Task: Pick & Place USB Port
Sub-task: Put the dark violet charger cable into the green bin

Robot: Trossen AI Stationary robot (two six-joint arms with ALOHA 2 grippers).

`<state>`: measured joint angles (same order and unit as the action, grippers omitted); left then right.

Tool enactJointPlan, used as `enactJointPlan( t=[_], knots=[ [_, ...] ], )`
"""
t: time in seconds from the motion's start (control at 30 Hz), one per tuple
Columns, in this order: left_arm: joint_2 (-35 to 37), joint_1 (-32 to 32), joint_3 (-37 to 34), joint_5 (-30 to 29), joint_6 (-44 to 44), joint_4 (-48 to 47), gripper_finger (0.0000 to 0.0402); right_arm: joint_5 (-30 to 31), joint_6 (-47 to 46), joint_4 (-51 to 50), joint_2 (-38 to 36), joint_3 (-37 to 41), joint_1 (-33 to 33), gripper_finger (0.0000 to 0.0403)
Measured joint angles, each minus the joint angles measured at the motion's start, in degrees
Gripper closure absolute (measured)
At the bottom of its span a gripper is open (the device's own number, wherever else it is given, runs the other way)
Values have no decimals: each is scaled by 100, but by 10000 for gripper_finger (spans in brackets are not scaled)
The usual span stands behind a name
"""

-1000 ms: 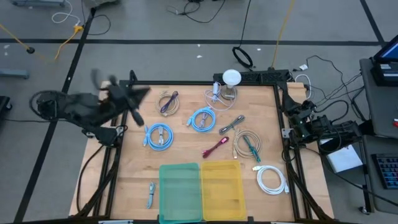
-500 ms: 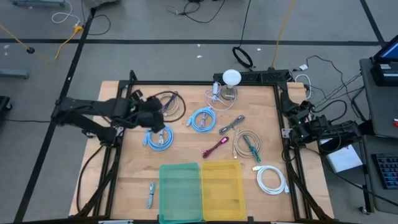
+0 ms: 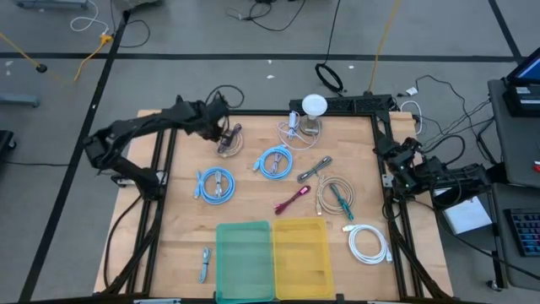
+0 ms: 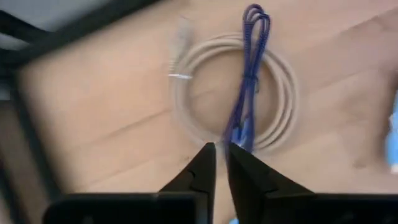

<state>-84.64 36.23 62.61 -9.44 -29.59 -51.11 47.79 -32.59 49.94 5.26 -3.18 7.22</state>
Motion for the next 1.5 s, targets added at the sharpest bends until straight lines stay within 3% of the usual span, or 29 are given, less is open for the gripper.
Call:
enactJointPlan(
  t=[0.17, 0.37, 0.53, 0.93, 1.07, 1.5],
  knots=[
    [-554, 512, 117, 594, 179, 174, 266, -8, -148, -121, 0, 0, 0, 403],
    [-876, 44, 408, 842, 1158, 680, 170, 4, -139, -171, 0, 0, 0, 403],
    [-1113, -352, 437, 404, 1296, 1096, 139, 9, -132, -166, 0, 0, 0, 403],
    [-1736, -425, 437, -417, 1447, 1137, 137, 9, -137, -163, 0, 0, 0, 403],
    [-1748, -304, 437, -415, 1430, 1145, 146, 8, -228, -177, 0, 0, 0, 403],
    [-1747, 151, 435, 46, 1666, 1302, 289, 9, -233, -202, 2, 0, 0, 403]
  ],
)
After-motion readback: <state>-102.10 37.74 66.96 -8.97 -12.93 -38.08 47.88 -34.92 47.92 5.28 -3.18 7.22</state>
